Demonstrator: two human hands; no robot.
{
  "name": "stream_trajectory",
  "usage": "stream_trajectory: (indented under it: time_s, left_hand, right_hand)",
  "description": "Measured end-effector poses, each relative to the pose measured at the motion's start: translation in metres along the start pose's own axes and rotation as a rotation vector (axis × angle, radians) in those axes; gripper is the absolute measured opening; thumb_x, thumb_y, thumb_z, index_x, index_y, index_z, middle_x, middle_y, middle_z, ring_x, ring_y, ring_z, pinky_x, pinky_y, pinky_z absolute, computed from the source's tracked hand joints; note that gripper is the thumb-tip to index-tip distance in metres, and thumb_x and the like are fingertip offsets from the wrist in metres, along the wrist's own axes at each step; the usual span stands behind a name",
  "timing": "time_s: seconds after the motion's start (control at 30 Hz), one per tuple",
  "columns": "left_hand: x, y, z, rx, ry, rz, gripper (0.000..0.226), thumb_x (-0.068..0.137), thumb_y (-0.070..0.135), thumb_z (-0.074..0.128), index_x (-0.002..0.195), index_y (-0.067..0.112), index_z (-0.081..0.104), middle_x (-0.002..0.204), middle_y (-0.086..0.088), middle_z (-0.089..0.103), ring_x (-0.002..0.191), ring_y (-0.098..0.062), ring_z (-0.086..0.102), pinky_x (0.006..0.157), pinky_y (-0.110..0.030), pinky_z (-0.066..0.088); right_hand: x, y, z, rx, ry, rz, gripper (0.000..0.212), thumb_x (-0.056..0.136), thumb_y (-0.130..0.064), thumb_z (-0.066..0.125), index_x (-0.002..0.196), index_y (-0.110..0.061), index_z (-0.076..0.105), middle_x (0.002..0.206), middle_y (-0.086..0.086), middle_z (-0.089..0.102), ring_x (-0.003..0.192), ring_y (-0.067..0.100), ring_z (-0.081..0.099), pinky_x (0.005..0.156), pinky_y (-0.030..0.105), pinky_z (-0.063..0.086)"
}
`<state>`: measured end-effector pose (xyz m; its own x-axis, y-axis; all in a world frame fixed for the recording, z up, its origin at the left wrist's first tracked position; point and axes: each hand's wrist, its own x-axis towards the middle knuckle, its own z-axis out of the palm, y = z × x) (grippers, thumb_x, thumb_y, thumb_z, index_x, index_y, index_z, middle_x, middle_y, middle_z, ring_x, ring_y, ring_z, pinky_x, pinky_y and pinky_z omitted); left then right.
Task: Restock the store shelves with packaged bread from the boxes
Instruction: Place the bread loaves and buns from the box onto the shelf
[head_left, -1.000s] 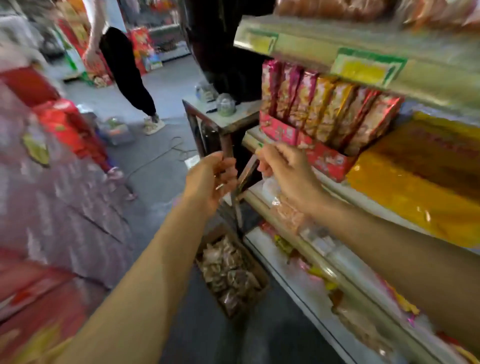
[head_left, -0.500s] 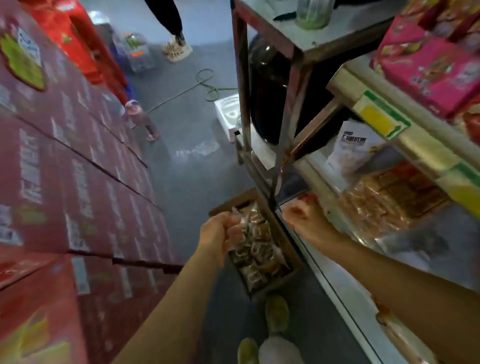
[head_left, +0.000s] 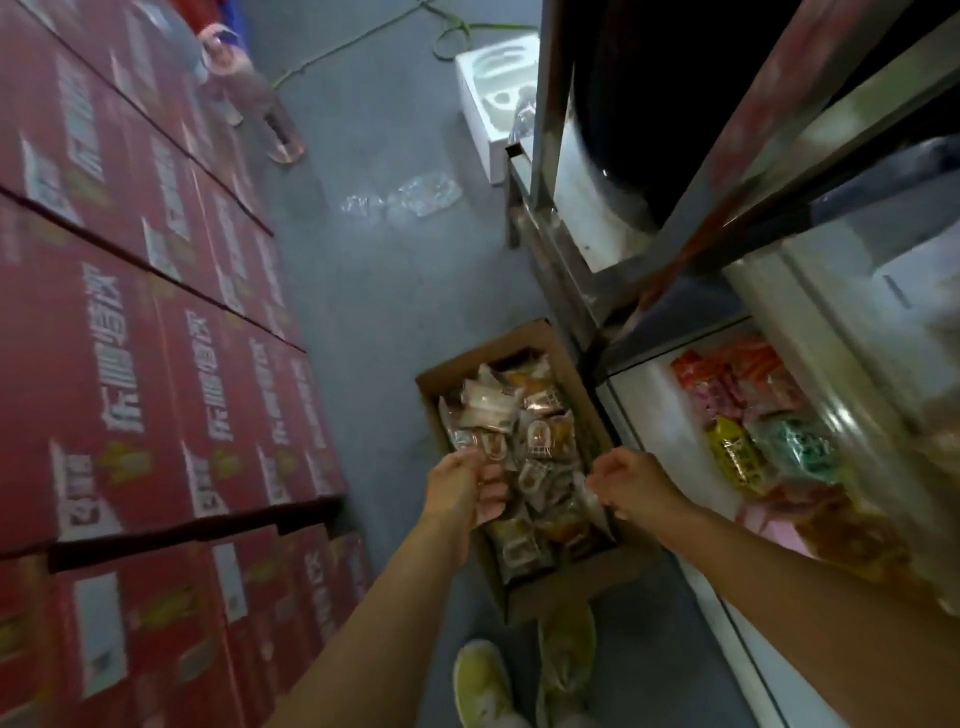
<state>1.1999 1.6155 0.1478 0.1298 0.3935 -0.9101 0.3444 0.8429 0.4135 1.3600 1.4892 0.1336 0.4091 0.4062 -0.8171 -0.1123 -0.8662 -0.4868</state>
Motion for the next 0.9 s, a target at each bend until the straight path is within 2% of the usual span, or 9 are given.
stream_trajectory:
  time_s: [0.17,0.27,0.3,0.4,0.5,0.63,0.7,0.77,0.9]
  left_hand:
    - [0.066,-0.008,-0.001,0.102,0.020,0.063,0.011,0.102,0.010,0.047,0.102,0.012,0.058,0.077,-0.005,0.062,0.060,-0.017,0.057,0.061,-0.034,0.053]
    - [0.127,-0.014,0.006,0.218,0.037,0.111,0.010,0.102,0.012,0.050,0.107,0.015,0.057,0.089,-0.006,0.064,0.067,-0.017,0.059,0.052,-0.029,0.051]
    - [0.150,-0.017,0.009,0.268,0.048,0.140,0.012,0.101,0.011,0.050,0.110,0.017,0.056,0.098,-0.007,0.064,0.073,-0.017,0.061,0.057,-0.030,0.054]
    - [0.210,-0.023,0.019,0.558,0.061,0.341,0.032,0.098,0.012,0.053,0.128,0.022,0.052,0.123,-0.004,0.060,0.105,-0.021,0.061,0.093,-0.043,0.054]
    - [0.253,-0.021,0.028,0.909,0.093,0.527,0.058,0.091,0.007,0.055,0.144,0.027,0.040,0.138,-0.004,0.053,0.121,-0.025,0.055,0.098,-0.047,0.050]
    - [0.290,-0.018,0.033,1.574,0.124,0.745,0.094,0.082,0.006,0.071,0.156,0.022,0.016,0.162,0.000,0.020,0.151,-0.023,0.014,0.117,-0.049,0.029]
    - [0.304,-0.021,0.031,1.774,0.108,0.776,0.096,0.083,0.016,0.072,0.157,0.020,0.010,0.163,-0.002,0.017,0.152,-0.024,0.009,0.121,-0.047,0.019]
    - [0.310,-0.025,0.031,1.873,0.138,0.800,0.095,0.083,0.026,0.073,0.156,0.018,0.013,0.156,-0.005,0.025,0.147,-0.026,0.019,0.117,-0.044,0.024]
    - [0.309,-0.024,0.035,2.037,0.280,0.894,0.073,0.084,0.042,0.068,0.143,0.017,0.034,0.138,-0.009,0.035,0.126,-0.028,0.033,0.103,-0.038,0.030]
  right_hand:
    - [0.062,0.010,0.027,-0.130,-0.014,-0.041,0.020,0.085,-0.016,0.071,0.091,-0.025,0.055,0.104,0.002,0.060,0.099,0.019,0.058,0.090,0.036,0.050]
    - [0.114,0.018,0.048,-0.239,-0.026,-0.117,0.023,0.084,-0.020,0.069,0.099,-0.031,0.055,0.106,-0.007,0.061,0.103,0.017,0.058,0.092,0.039,0.051]
    - [0.132,0.022,0.055,-0.287,-0.022,-0.178,0.029,0.084,-0.021,0.068,0.108,-0.033,0.057,0.108,-0.009,0.062,0.104,0.016,0.059,0.092,0.040,0.051]
    - [0.180,0.030,0.071,-0.519,0.058,-0.318,0.037,0.086,-0.018,0.065,0.121,-0.026,0.057,0.120,-0.001,0.060,0.112,0.022,0.056,0.092,0.043,0.052]
    - [0.218,0.037,0.081,-0.693,0.117,-0.310,0.046,0.090,-0.017,0.061,0.134,-0.017,0.046,0.137,0.006,0.048,0.129,0.028,0.040,0.102,0.042,0.042]
    - [0.248,0.051,0.092,-0.794,0.132,-0.248,0.064,0.088,-0.020,0.064,0.143,-0.009,0.034,0.144,0.013,0.041,0.133,0.031,0.035,0.107,0.042,0.039]
    - [0.253,0.056,0.095,-0.949,0.168,-0.227,0.061,0.087,-0.021,0.064,0.139,-0.006,0.036,0.139,0.014,0.045,0.127,0.031,0.039,0.102,0.041,0.040]
    - [0.255,0.059,0.096,-1.084,0.195,-0.221,0.054,0.086,-0.024,0.064,0.132,-0.007,0.041,0.133,0.014,0.050,0.122,0.030,0.043,0.099,0.039,0.038]
    - [0.259,0.059,0.101,-1.203,0.181,-0.172,0.053,0.083,-0.033,0.068,0.127,-0.010,0.048,0.131,0.013,0.051,0.120,0.028,0.045,0.098,0.037,0.038]
